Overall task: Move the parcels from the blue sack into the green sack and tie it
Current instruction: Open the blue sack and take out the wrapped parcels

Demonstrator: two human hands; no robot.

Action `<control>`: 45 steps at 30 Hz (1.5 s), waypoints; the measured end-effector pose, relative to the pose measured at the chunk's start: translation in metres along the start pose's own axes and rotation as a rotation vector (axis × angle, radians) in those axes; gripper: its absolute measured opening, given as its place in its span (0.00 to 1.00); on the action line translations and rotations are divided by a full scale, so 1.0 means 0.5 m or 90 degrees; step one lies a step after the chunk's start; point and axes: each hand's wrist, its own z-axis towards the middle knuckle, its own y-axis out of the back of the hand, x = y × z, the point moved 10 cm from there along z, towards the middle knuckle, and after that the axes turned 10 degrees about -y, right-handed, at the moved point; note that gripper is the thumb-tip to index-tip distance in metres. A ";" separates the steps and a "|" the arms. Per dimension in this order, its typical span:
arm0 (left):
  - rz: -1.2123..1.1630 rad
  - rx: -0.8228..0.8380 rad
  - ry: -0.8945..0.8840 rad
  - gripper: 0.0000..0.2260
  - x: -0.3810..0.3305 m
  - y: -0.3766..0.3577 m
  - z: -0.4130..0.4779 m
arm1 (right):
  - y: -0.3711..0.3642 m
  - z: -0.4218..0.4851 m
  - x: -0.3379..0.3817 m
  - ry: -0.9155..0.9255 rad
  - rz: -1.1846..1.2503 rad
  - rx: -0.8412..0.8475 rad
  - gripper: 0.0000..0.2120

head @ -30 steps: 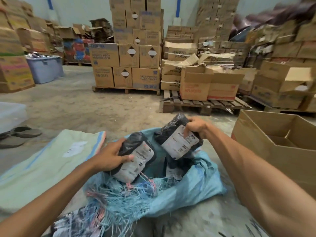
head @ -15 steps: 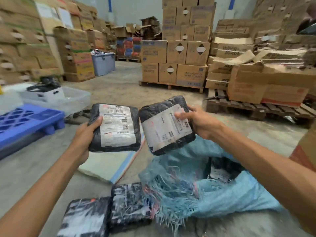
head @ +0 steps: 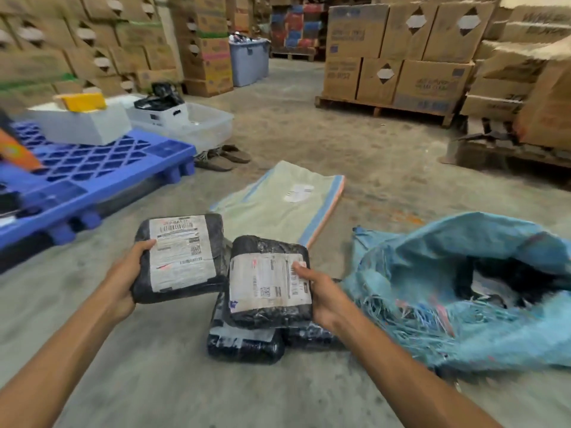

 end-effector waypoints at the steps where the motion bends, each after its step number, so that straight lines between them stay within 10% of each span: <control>1: 0.013 -0.004 0.012 0.25 0.021 0.007 -0.003 | 0.011 0.016 -0.024 -0.011 0.002 -0.011 0.14; 15: 0.105 0.101 0.085 0.12 0.215 -0.141 -0.069 | 0.336 -0.015 0.062 0.037 -0.001 -0.236 0.15; 24: 0.180 0.087 0.096 0.11 0.268 -0.174 -0.059 | 0.261 0.036 0.047 0.026 -0.147 -0.228 0.12; 33: 0.843 0.013 -0.199 0.20 0.188 -0.175 -0.031 | 0.232 0.025 0.086 0.035 -0.910 -0.462 0.31; 40: 0.683 0.168 -0.485 0.15 0.002 -0.525 -0.134 | 0.151 -0.166 0.282 0.042 -1.056 -0.381 0.13; 45: 0.464 0.449 -0.589 0.03 -0.097 -0.838 -0.314 | 0.273 -0.336 0.492 -0.001 -1.198 -0.542 0.09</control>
